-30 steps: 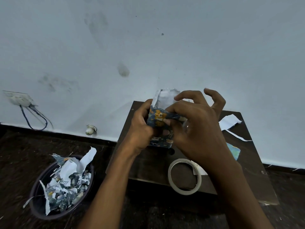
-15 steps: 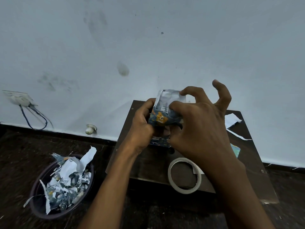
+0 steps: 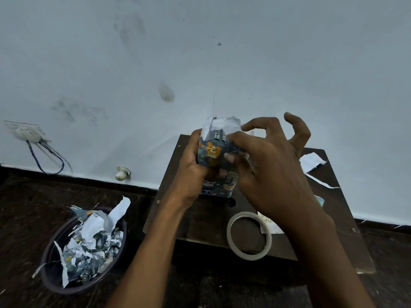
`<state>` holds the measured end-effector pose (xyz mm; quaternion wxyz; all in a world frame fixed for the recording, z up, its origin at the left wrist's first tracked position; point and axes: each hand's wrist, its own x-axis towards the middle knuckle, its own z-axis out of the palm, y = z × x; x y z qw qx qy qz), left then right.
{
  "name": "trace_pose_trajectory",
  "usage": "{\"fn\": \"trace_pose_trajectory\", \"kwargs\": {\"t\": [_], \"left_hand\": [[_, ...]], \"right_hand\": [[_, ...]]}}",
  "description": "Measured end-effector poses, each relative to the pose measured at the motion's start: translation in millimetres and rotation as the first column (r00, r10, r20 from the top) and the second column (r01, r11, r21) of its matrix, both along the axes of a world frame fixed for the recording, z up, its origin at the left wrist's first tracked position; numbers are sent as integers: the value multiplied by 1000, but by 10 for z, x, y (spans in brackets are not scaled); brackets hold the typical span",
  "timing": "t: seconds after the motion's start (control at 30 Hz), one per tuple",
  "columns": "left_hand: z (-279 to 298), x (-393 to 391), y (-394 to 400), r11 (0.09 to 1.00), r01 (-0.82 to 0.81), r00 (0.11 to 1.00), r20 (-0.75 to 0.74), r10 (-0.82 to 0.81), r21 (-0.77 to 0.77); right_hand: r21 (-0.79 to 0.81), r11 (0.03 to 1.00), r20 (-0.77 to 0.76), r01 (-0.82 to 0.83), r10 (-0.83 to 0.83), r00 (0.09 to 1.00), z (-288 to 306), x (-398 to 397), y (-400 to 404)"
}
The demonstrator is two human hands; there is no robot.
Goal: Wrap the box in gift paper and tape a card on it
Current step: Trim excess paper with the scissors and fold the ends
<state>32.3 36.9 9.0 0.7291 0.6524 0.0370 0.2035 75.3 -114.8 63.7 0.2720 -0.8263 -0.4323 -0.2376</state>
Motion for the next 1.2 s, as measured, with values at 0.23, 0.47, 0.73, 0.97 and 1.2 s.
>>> {"fn": "trace_pose_trajectory", "kwargs": {"t": [0.23,0.47,0.73,0.97,1.2], "left_hand": [[-60,24,4,988,13,995,98,2,-151],[-59,57,-32,980,-40,994,94,59,-194],[-75,48,-25,968,-46,993,96,72,-245],[-41,38,-50,989,-10,996,90,23,-150],[-61,68,-76,990,-125,990,65,129,-56]], "right_hand": [[534,844,-233,56,84,969,-195,10,65],[757,629,-546,175,462,699,-568,147,137],[637,769,-307,44,201,930,-500,66,160],[484,875,-273,-33,186,944,-509,107,163],[582,812,-352,44,203,914,-519,27,229]]}}
